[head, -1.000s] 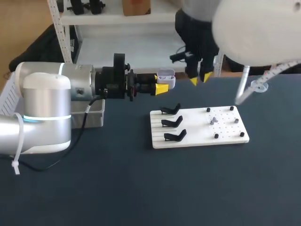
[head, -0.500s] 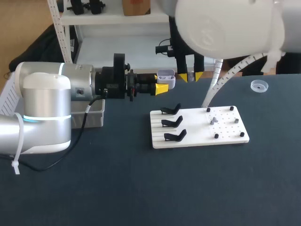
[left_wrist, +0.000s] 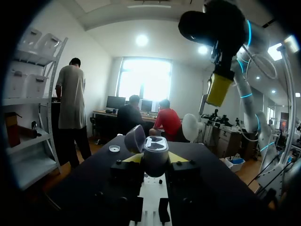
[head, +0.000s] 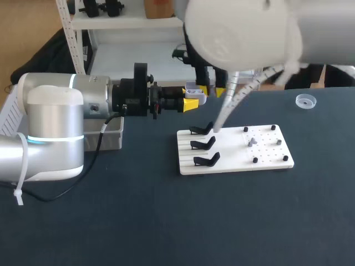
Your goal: Pick up each earbud case from the left stands, insert the matching earbuds, close the lid, and place the case in the box.
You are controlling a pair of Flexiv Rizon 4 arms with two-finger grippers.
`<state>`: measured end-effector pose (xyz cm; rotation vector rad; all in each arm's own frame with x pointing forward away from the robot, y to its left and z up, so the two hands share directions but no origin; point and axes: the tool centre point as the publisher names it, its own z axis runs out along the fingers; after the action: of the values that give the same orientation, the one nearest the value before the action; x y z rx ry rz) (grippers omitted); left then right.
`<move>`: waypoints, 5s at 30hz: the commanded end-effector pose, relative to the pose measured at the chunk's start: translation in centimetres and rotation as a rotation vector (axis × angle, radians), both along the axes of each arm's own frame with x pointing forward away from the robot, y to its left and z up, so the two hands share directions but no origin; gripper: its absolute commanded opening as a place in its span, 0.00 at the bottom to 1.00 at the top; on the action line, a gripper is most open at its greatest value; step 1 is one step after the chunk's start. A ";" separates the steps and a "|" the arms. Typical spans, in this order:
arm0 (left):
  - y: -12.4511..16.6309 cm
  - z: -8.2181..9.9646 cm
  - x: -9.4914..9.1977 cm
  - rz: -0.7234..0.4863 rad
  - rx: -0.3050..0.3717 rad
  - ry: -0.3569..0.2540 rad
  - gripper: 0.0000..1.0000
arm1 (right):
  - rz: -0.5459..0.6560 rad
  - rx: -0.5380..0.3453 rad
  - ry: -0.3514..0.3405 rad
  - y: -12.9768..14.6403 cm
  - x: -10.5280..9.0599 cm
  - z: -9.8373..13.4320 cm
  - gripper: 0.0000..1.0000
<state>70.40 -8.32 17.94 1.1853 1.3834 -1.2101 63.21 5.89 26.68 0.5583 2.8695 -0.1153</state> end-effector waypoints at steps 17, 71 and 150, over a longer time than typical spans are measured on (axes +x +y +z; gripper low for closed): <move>0.0 -0.1 -0.1 0.002 -0.003 -0.002 0.00 | -0.304 0.135 -0.052 2.2 3.2 0.2 0.00; 0.0 -0.1 -0.1 0.002 -0.003 -0.002 0.00 | -0.148 0.029 0.102 2.6 5.2 -1.7 0.00; 0.0 -0.1 -0.1 0.002 -0.003 -0.002 0.00 | -0.184 0.086 0.068 1.2 4.0 -2.8 0.30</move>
<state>70.40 -8.31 17.93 1.1852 1.3828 -1.2100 68.70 8.06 23.86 0.8531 2.9352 -0.1062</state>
